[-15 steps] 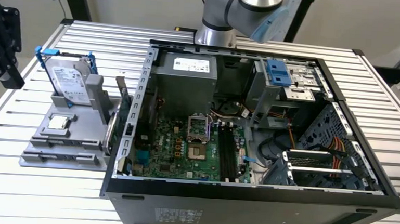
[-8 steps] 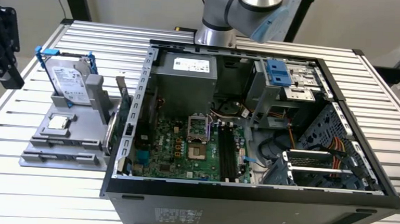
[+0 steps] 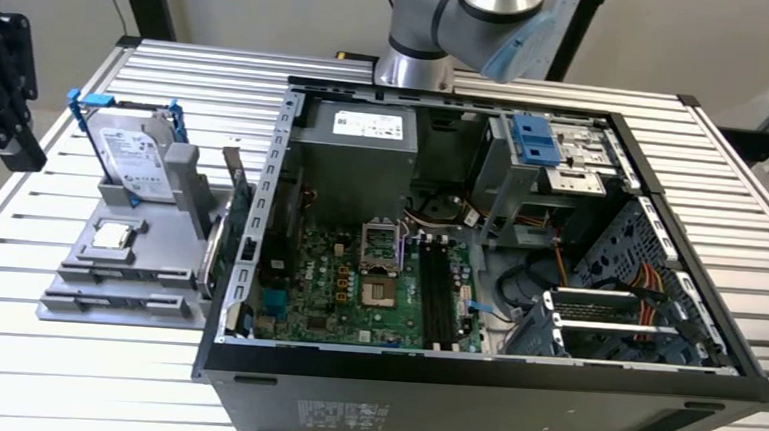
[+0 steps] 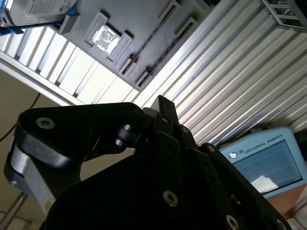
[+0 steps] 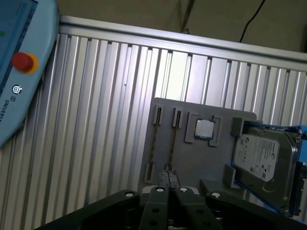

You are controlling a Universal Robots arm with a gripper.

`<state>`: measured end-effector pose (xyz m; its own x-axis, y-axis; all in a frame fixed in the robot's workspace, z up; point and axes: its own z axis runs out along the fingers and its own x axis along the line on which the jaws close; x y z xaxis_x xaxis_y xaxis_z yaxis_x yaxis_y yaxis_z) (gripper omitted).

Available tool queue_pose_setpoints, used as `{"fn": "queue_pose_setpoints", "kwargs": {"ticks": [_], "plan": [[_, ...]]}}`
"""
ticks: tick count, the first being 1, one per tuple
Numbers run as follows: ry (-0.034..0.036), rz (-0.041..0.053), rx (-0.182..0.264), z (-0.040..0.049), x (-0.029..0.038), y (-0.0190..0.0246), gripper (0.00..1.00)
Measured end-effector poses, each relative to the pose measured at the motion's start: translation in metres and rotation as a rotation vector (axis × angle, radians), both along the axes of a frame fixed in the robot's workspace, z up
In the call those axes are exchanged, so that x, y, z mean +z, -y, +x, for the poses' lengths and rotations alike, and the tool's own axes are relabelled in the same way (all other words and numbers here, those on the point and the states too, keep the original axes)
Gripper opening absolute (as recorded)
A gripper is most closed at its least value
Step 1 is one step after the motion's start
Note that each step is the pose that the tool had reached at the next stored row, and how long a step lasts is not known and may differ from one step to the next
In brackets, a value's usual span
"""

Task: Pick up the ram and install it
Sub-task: 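Pick up the ram and move it above insertion slot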

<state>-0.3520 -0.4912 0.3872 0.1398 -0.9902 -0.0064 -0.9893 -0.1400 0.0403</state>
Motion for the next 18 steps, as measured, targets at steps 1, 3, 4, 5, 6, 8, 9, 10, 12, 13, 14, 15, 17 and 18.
{"fn": "queue_pose_setpoints", "kwargs": {"ticks": [1,3,4,5,6,8,9,10,12,13,14,15,17,18], "plan": [[0.0000,0.0000,0.002,0.0000,0.0000,0.0000,0.00],[-0.0001,-0.0001,0.006,0.0000,0.0001,0.0000,0.00],[-0.0001,-0.0001,0.009,0.0000,0.0001,0.0000,0.00],[0.0000,0.0000,0.011,0.0000,0.0001,0.0000,0.00],[-0.0001,-0.0001,0.013,-0.0001,0.0001,-0.0001,0.00],[0.0000,0.0000,0.017,0.0000,0.0000,0.0000,0.00],[0.0000,0.0000,0.019,0.0000,0.0000,0.0000,0.00],[0.0000,0.0000,0.021,0.0000,0.0000,0.0000,0.00],[0.0000,0.0000,0.026,0.0000,0.0000,0.0000,0.00],[0.0000,0.0000,0.028,0.0000,0.0000,0.0000,0.00],[0.0000,0.0000,0.030,0.0000,0.0000,0.0000,0.00],[0.0000,0.0000,0.032,0.0000,0.0000,0.0000,0.00],[0.0000,0.0000,0.036,0.0000,0.0000,0.0000,0.00],[0.0000,0.0000,0.038,0.0000,0.0000,0.0000,0.00]]}}
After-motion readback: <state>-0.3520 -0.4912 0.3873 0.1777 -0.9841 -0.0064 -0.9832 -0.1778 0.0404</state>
